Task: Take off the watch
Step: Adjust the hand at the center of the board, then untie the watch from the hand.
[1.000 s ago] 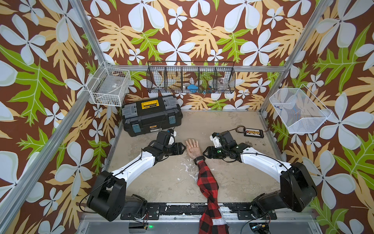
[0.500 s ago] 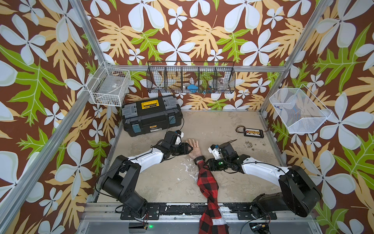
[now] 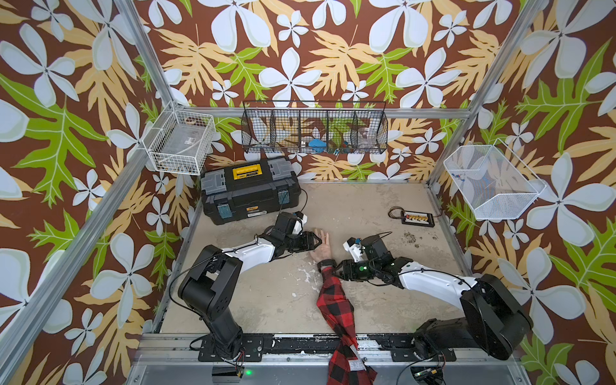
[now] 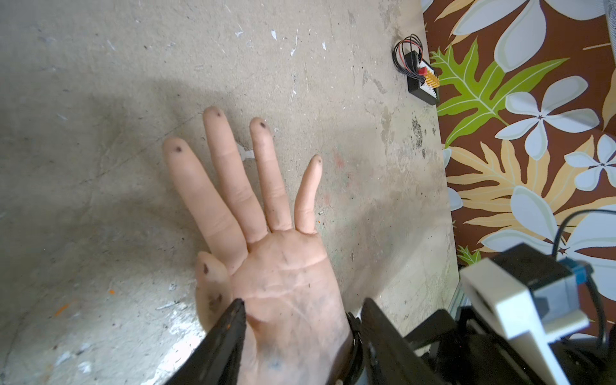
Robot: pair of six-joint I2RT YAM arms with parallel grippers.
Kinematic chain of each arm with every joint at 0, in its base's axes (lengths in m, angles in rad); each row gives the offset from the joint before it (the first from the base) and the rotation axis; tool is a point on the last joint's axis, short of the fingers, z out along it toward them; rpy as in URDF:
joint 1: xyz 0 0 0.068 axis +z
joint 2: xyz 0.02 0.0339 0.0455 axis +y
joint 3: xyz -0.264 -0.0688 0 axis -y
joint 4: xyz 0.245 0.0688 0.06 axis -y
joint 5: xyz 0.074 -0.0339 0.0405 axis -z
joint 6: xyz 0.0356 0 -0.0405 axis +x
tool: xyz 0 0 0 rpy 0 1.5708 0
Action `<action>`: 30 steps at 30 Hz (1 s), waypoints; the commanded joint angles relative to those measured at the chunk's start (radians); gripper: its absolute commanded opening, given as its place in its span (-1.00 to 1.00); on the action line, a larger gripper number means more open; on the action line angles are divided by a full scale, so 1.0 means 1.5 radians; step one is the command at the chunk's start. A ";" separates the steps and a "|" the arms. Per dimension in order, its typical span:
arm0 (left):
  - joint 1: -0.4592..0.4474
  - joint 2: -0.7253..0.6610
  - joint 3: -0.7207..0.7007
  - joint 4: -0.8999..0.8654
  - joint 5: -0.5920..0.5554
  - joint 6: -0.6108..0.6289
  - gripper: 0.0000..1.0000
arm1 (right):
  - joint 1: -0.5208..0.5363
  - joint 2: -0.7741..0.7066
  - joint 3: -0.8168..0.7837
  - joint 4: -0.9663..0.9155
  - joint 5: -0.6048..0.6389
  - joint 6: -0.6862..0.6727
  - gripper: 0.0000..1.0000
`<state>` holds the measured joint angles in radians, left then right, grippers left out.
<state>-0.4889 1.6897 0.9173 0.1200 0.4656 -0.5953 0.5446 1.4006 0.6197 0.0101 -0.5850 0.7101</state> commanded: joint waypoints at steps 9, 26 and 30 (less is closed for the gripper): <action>0.000 -0.044 -0.002 -0.025 -0.027 0.021 0.15 | -0.062 0.094 0.052 0.093 -0.110 -0.030 0.08; -0.019 -0.146 -0.091 -0.054 -0.053 -0.006 0.06 | -0.086 0.177 0.040 0.168 -0.173 -0.042 -0.06; -0.035 -0.145 -0.096 -0.053 -0.060 -0.014 0.03 | -0.088 0.181 0.035 0.176 -0.175 -0.040 -0.12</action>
<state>-0.5301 1.4738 0.7784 0.0383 0.3897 -0.6006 0.4137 1.6691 0.6769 0.2470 -0.8352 0.6533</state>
